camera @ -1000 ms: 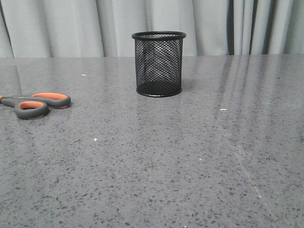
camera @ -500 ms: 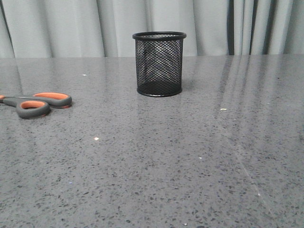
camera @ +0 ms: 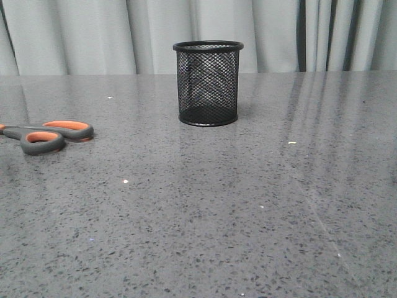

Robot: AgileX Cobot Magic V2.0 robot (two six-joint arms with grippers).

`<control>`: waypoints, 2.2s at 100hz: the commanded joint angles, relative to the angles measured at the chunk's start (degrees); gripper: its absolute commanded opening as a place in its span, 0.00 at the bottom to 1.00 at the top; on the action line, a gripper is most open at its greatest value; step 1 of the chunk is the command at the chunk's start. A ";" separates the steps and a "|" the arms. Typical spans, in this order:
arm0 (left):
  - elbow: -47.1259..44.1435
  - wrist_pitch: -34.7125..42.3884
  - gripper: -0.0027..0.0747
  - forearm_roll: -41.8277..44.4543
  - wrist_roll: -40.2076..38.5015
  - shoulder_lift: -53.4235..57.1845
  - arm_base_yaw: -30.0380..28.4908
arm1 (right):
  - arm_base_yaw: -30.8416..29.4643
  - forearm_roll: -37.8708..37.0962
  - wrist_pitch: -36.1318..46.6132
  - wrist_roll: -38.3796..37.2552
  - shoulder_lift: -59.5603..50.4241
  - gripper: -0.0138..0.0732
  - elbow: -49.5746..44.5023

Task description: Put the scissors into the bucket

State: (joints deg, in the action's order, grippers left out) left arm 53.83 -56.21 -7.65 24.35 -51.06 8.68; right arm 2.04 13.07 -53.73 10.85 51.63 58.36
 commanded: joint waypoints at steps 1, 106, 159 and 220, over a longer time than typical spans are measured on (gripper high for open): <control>3.48 0.56 0.11 -1.30 2.73 -1.91 0.61 | 0.09 0.05 0.82 1.12 1.34 0.46 3.59; 18.68 -16.91 0.54 -5.41 48.96 -12.01 0.61 | 9.70 -0.29 -5.64 24.68 4.62 0.56 4.81; 18.68 -16.91 0.54 -5.56 53.48 -20.18 0.61 | 9.70 0.45 -5.19 24.68 4.95 0.56 4.81; 24.68 -13.26 0.54 -2.01 61.29 -36.89 0.61 | 12.02 1.12 -5.07 24.68 4.95 0.56 4.81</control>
State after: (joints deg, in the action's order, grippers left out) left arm 74.94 -70.51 -8.82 85.26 -88.03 8.68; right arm 13.94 13.46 -61.54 34.92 56.77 61.22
